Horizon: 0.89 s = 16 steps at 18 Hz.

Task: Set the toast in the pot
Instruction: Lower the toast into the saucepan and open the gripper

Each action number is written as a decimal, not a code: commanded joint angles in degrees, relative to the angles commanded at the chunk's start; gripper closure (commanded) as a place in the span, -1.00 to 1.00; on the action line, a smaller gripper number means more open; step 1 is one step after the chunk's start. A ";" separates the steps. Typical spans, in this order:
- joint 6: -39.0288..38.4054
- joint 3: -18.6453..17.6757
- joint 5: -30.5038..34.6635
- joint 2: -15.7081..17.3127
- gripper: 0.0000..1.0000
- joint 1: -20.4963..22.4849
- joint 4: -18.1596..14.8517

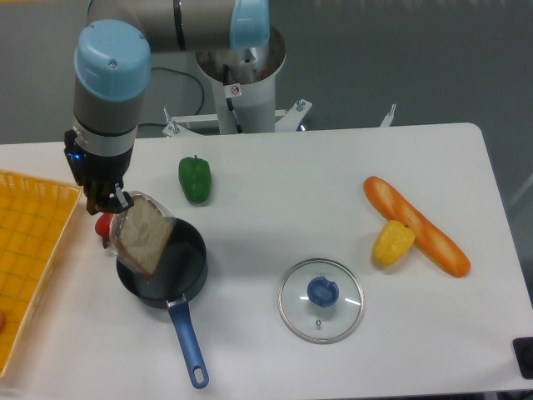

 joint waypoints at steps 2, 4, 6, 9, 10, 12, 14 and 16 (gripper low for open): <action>0.17 0.00 0.09 0.00 -0.40 0.00 0.35; 1.40 0.00 0.26 0.00 -1.00 -0.09 0.44; 2.02 -0.09 0.96 0.00 -1.00 -0.09 0.53; 2.11 -0.09 1.41 0.17 -1.00 -0.09 0.44; 2.37 -0.09 1.49 0.26 -1.00 -0.09 0.44; 6.56 -0.44 3.93 0.52 -1.00 -0.09 0.35; 9.13 -1.40 6.14 0.61 -1.00 -0.09 0.35; 11.85 -2.19 9.39 0.88 -1.00 -0.09 0.35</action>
